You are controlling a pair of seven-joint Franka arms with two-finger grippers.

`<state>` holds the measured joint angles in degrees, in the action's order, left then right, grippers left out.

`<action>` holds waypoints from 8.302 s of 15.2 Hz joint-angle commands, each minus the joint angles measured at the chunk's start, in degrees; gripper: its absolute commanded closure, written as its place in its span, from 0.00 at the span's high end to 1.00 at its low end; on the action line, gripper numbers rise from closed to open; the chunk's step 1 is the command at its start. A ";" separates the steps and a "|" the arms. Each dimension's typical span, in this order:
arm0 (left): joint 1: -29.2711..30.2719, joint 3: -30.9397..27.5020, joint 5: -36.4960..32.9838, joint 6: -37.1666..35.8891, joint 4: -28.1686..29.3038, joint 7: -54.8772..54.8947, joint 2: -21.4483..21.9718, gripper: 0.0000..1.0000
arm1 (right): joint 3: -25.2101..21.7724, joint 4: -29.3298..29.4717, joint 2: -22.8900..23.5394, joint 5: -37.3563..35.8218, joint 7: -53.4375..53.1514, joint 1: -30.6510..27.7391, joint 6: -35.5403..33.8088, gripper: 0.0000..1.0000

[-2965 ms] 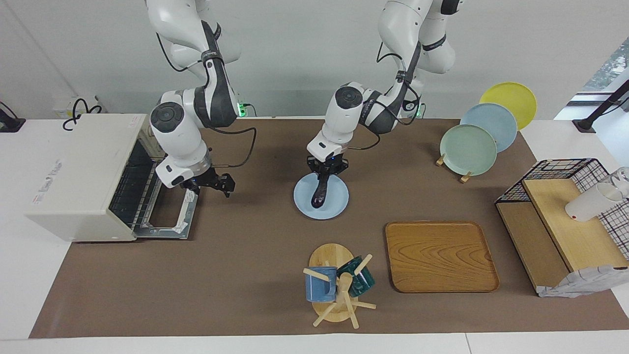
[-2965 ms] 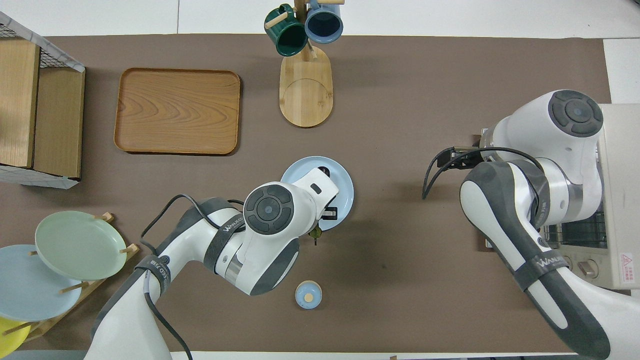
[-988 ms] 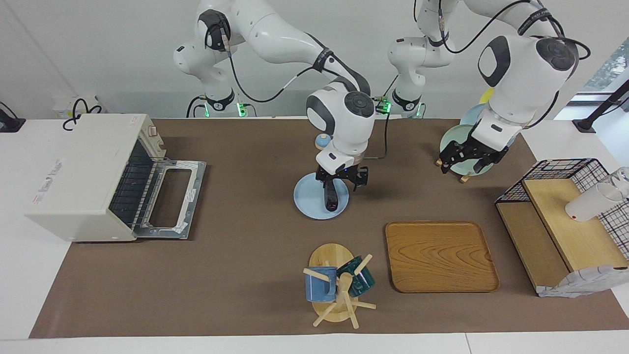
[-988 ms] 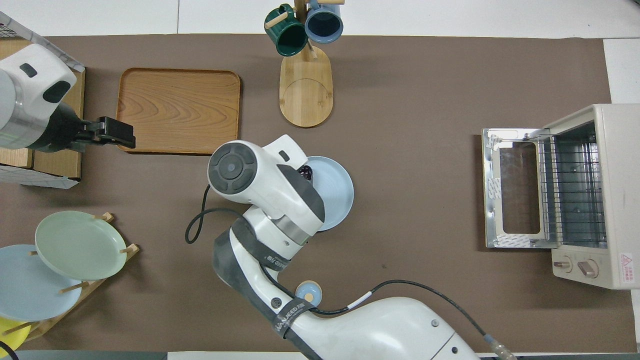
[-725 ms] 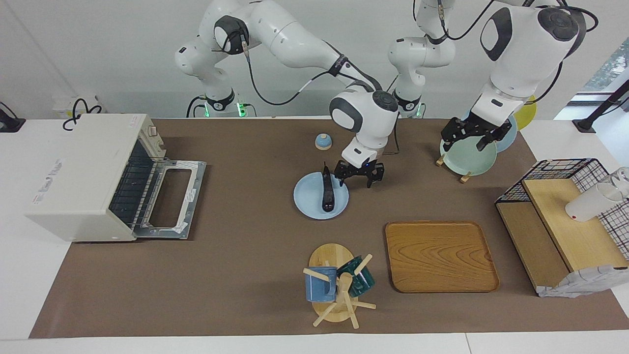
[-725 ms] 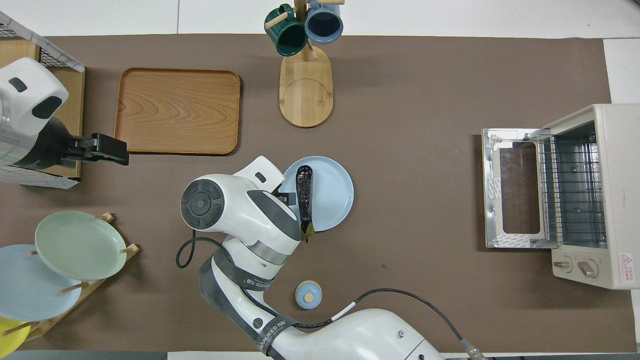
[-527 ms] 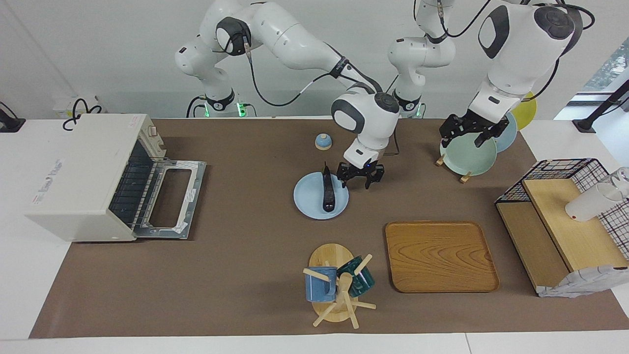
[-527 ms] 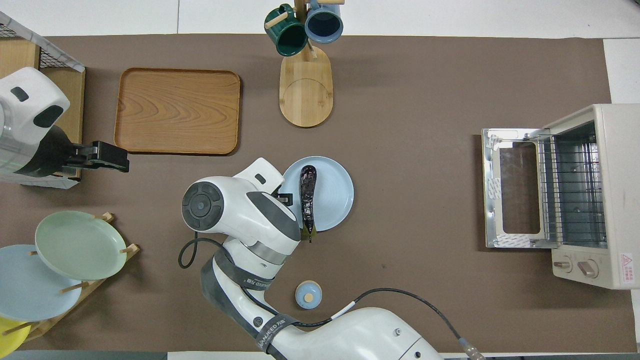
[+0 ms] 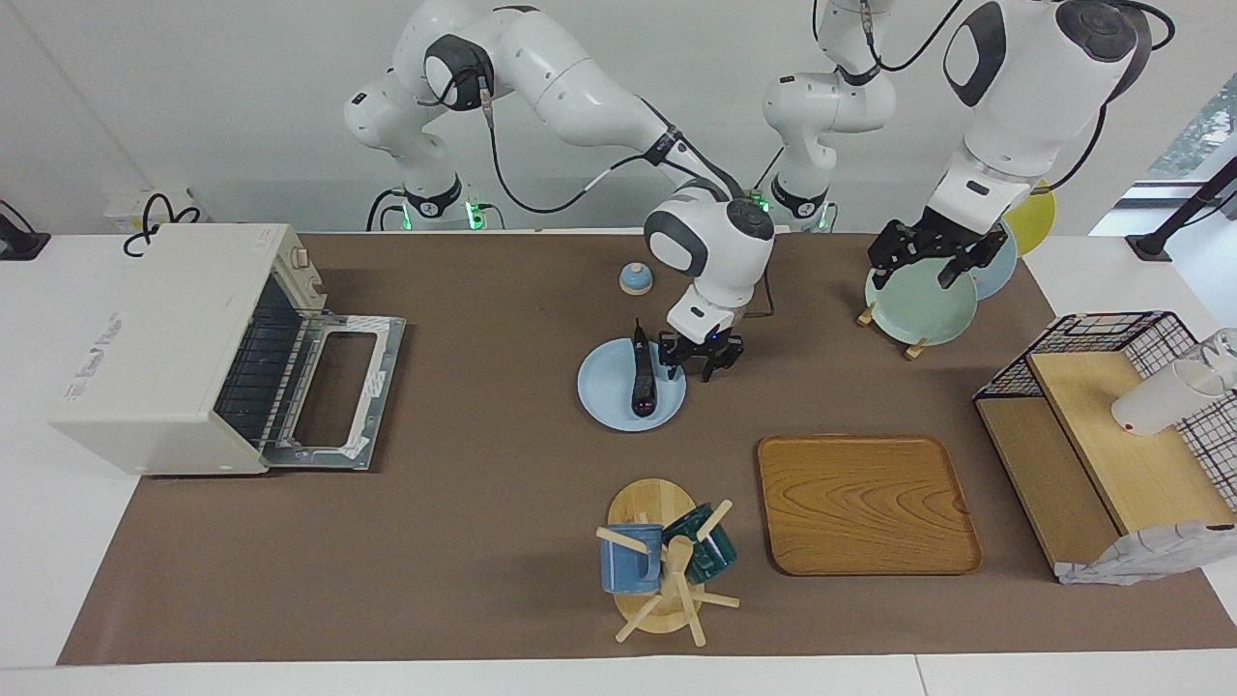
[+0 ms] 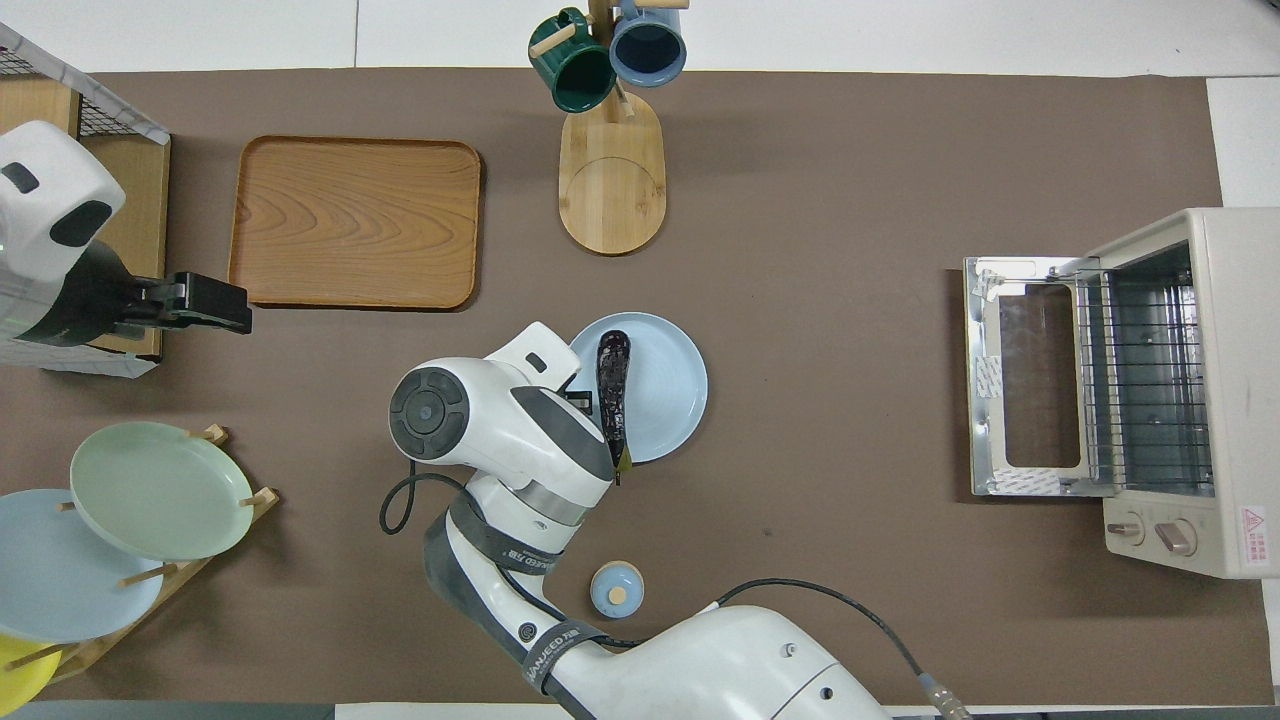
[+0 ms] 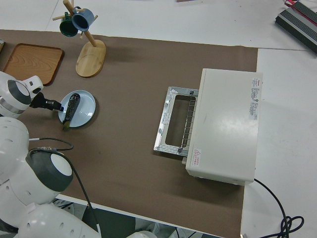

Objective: Put eggplant into oven

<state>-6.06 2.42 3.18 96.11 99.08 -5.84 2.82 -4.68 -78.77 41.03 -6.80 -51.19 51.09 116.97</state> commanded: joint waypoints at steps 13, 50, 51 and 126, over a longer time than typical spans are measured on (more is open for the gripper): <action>0.17 0.48 -2.48 -2.94 -2.13 1.44 -0.54 1.00 | -0.07 -5.67 -11.92 -8.05 8.48 -6.17 -21.60 0.00; 0.26 0.39 -2.30 -3.12 -1.43 1.44 0.17 1.00 | 0.11 -45.15 -41.76 0.30 43.41 -39.95 0.08 0.00; 0.26 0.40 -2.30 -3.12 -1.43 1.44 0.17 1.00 | 0.11 -46.11 -40.87 0.30 41.37 -39.58 2.62 0.00; 0.26 0.31 -2.30 -3.12 -1.43 1.44 0.25 1.00 | -0.33 -11.14 -40.59 6.54 52.86 -53.29 -29.43 1.00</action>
<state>-6.06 2.69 1.01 94.13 98.19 -4.70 2.81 -6.11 -90.92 0.02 -1.44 2.42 -0.92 87.77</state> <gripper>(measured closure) 0.000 0.000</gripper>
